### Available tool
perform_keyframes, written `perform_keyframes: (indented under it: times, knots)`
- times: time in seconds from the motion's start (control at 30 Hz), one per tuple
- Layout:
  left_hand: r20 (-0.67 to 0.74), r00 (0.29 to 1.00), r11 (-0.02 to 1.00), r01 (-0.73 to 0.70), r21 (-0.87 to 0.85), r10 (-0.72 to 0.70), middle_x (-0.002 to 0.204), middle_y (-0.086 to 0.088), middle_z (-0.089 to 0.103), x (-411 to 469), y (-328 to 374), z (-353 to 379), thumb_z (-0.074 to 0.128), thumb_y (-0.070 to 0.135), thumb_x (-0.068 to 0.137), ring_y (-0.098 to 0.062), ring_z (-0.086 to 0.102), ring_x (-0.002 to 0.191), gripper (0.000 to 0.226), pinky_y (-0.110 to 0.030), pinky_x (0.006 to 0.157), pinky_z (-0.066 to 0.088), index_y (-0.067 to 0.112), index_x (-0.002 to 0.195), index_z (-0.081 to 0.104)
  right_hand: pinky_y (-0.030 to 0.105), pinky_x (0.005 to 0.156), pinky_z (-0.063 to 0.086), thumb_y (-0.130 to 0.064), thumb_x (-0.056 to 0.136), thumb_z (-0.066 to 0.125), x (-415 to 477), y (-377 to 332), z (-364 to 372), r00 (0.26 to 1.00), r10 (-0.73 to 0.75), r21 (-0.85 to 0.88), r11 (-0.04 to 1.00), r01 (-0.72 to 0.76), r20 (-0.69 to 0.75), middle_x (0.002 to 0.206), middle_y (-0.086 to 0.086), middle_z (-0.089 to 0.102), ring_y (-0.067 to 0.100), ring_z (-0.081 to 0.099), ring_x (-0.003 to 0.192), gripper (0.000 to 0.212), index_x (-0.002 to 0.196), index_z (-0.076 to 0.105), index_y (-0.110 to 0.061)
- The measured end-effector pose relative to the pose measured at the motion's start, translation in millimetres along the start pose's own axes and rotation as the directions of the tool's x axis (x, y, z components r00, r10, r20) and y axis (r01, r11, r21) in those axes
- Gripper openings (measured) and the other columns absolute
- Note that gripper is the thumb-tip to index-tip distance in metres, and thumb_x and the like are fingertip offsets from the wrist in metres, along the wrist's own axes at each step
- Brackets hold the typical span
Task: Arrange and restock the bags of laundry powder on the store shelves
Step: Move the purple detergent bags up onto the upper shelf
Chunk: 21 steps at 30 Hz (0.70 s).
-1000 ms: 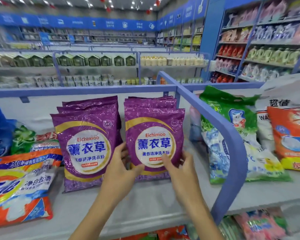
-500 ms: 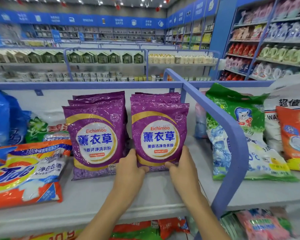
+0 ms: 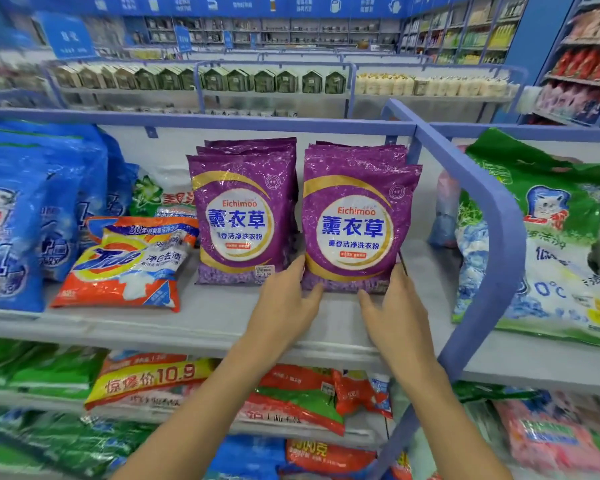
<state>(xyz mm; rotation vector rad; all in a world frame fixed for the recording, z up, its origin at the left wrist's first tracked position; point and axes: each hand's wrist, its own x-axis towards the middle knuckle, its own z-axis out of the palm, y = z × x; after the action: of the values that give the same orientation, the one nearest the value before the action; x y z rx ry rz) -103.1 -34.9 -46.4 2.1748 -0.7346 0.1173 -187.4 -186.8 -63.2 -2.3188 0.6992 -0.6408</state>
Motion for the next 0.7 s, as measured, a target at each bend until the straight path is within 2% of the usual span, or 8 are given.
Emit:
perform_keyframes:
  times: [0.13, 0.23, 0.3, 0.43, 0.53, 0.7]
  knots:
    - [0.027, 1.0, 0.981, -0.017, 0.194, 0.012, 0.141, -0.001, 0.06, -29, -8, -25, 0.057, 0.037, 0.1, -0.021, 0.054, 0.129, 0.053, -0.037, 0.102, 0.047, 0.019, 0.149, 0.046, 0.041, 0.114, 0.04, -0.039, 0.101, 0.057, -22, -10, -5, 0.997, -0.008, -0.178, 0.984, 0.022, 0.08, 0.163, 0.008, 0.035, 0.027, 0.036, 0.146, 0.072, 0.159, 0.025, -0.012]
    - [0.026, 1.0, 0.94, -0.008, 0.342, -0.001, 0.145, 0.0, 0.055, -52, -22, -49, 0.052, 0.042, 0.102, -0.023, 0.045, 0.137, 0.054, -0.039, 0.106, 0.044, 0.017, 0.15, 0.045, 0.039, 0.125, 0.023, -0.053, 0.101, 0.05, -42, -30, -2, 0.981, -0.072, -0.262, 0.958, 0.118, 0.178, 0.168, 0.007, 0.024, 0.025, 0.022, 0.154, 0.079, 0.162, 0.021, -0.012]
    - [0.006, 1.0, 0.917, -0.004, 0.399, 0.002, 0.147, -0.001, 0.055, -70, -35, -70, 0.051, 0.042, 0.103, -0.024, 0.043, 0.139, 0.055, -0.038, 0.111, 0.04, 0.014, 0.149, 0.046, 0.039, 0.127, 0.017, -0.06, 0.1, 0.048, -59, -45, 4, 0.968, -0.119, -0.262, 0.949, 0.176, 0.221, 0.168, 0.006, 0.025, 0.024, 0.019, 0.155, 0.081, 0.162, 0.023, -0.014]
    - [-0.057, 0.997, 0.894, 0.072, 0.441, -0.052, 0.145, -0.005, 0.057, -118, -69, -119, 0.053, 0.039, 0.102, -0.028, 0.045, 0.138, 0.052, -0.04, 0.115, 0.037, 0.01, 0.145, 0.052, 0.04, 0.127, 0.019, -0.062, 0.098, 0.049, -99, -81, 26, 0.948, -0.202, -0.215, 0.942, 0.257, 0.246, 0.164, 0.003, 0.033, 0.023, 0.024, 0.153, 0.077, 0.158, 0.033, -0.016]
    - [-0.104, 0.987, 0.865, 0.157, 0.477, -0.121, 0.146, -0.004, 0.056, -162, -100, -161, 0.053, 0.041, 0.102, -0.028, 0.044, 0.138, 0.053, -0.039, 0.114, 0.035, 0.011, 0.146, 0.051, 0.039, 0.128, 0.018, -0.063, 0.099, 0.046, -132, -113, 54, 0.919, -0.25, -0.188, 0.93, 0.316, 0.305, 0.165, 0.001, 0.032, 0.022, 0.022, 0.154, 0.076, 0.158, 0.034, -0.017]
    - [-0.175, 0.959, 0.825, 0.281, 0.489, -0.223, 0.145, -0.007, 0.056, -243, -151, -238, 0.054, 0.04, 0.102, -0.029, 0.046, 0.136, 0.052, -0.039, 0.115, 0.034, 0.009, 0.144, 0.053, 0.037, 0.124, 0.028, -0.062, 0.1, 0.046, -198, -180, 109, 0.853, -0.353, -0.123, 0.896, 0.426, 0.385, 0.16, -0.002, 0.04, 0.019, 0.031, 0.15, 0.072, 0.156, 0.038, -0.018]
